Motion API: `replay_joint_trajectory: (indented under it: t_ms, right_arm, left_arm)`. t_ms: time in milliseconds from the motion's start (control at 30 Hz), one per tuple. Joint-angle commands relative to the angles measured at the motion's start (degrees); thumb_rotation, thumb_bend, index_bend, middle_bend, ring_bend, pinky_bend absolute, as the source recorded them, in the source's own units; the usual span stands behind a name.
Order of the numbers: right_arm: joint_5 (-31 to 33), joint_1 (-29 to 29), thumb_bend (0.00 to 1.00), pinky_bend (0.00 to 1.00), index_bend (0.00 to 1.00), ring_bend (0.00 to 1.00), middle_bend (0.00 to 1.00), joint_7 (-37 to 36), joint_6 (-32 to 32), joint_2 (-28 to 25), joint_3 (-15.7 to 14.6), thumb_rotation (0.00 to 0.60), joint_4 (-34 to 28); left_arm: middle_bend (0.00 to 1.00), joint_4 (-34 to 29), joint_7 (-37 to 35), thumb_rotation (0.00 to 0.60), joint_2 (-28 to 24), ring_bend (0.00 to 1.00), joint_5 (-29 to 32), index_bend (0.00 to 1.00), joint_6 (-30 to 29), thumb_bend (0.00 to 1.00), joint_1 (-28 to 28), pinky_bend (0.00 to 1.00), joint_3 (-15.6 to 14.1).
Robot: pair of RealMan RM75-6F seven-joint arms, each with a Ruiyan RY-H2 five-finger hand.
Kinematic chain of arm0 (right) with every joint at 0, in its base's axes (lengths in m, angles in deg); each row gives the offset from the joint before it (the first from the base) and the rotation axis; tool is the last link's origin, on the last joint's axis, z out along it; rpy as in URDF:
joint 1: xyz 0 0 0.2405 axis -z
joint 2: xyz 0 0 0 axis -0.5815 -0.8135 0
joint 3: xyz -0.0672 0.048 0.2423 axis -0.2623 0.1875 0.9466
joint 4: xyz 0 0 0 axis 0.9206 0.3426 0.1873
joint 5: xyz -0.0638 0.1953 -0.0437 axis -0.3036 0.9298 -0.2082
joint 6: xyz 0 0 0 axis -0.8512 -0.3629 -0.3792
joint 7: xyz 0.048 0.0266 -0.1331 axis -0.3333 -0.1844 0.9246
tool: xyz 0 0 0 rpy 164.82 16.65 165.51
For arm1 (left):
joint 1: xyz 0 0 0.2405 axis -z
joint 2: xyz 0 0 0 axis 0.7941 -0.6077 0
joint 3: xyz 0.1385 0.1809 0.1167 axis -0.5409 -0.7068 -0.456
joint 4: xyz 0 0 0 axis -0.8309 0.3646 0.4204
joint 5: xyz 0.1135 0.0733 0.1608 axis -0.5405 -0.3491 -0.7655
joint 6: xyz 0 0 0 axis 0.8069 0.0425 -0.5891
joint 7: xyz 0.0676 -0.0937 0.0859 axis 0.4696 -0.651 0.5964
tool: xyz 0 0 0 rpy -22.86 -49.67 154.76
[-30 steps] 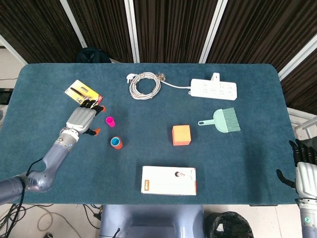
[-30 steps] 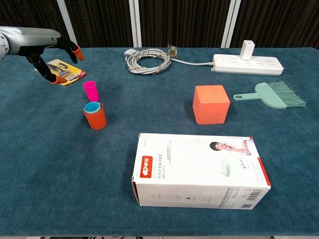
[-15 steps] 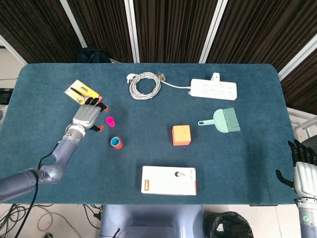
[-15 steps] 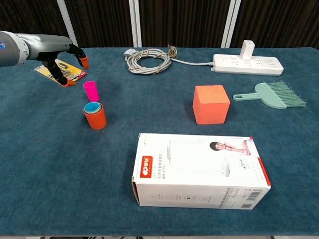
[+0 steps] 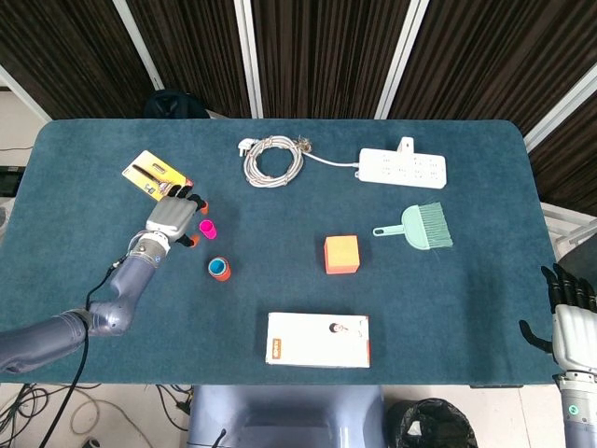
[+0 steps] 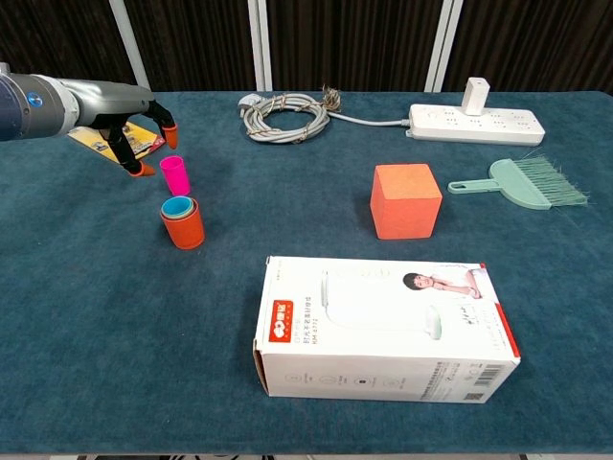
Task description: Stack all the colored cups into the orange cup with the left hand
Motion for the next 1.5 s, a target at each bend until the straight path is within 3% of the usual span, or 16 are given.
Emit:
replay_joint_trajectory:
  t_ms: [33, 1100, 1500]
  right_arm:
    - [0.1, 0.0, 0.34, 0.04, 0.09, 0.09, 0.04, 0.1, 0.1, 0.1, 0.0, 0.600, 0.1]
    - [0.6, -0.1, 0.34, 0.04, 0.09, 0.09, 0.04, -0.2, 0.6, 0.4, 0.1, 0.600, 0.9]
    - [0.6, -0.1, 0.34, 0.04, 0.09, 0.09, 0.04, -0.2, 0.6, 0.4, 0.1, 0.600, 0.9]
  left_arm:
    - [0.20, 1.1, 0.2, 0.600, 1.0, 0.00, 0.3, 0.36, 0.5, 0.26, 0.4, 0.00, -0.1]
    - [0.25, 4.8, 0.3, 0.600, 4.2, 0.00, -0.5, 0.47, 0.9, 0.32, 1.2, 0.00, 0.1]
    - [0.25, 2.5, -0.5, 0.600, 2.9, 0.00, -1.6, 0.48, -0.2, 0.34, 0.9, 0.00, 0.8]
